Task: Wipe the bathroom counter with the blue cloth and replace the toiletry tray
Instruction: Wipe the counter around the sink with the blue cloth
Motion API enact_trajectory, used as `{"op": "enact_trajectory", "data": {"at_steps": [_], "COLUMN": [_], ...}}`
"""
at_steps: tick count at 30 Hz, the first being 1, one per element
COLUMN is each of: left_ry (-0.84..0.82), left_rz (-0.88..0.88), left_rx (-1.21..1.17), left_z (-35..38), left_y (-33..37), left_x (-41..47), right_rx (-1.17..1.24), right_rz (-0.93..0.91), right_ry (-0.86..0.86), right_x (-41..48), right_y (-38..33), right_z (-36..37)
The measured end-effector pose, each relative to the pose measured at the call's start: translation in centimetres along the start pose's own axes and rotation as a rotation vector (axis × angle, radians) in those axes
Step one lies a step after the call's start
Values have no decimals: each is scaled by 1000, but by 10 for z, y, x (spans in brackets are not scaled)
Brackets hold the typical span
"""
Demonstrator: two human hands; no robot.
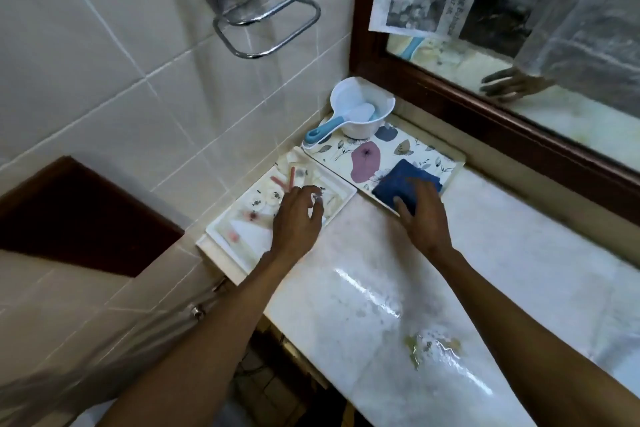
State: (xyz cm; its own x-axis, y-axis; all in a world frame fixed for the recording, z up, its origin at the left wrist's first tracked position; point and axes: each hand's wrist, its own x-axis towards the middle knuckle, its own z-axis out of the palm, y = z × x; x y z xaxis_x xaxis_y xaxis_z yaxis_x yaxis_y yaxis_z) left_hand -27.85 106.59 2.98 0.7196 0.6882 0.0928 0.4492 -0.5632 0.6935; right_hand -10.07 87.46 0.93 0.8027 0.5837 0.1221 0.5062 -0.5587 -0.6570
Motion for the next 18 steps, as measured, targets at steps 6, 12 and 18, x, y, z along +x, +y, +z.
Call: {"op": "enact_trajectory", "data": {"at_steps": [6,12,18], "left_ry": [-196,-385,-302], "left_rz": [117,-41,-36], "left_rx": [-33,69,114], "left_z": [80,143,186], "left_y": [61,91,89], "left_x": [37,84,108], "right_rx": [-94,-259,-402], "right_rz": [204,322,353], "right_ry": [137,20,-42], "right_x": [-23,-14,-8], "right_y": [73,127,152], "right_z": [-42,-48,-32]}}
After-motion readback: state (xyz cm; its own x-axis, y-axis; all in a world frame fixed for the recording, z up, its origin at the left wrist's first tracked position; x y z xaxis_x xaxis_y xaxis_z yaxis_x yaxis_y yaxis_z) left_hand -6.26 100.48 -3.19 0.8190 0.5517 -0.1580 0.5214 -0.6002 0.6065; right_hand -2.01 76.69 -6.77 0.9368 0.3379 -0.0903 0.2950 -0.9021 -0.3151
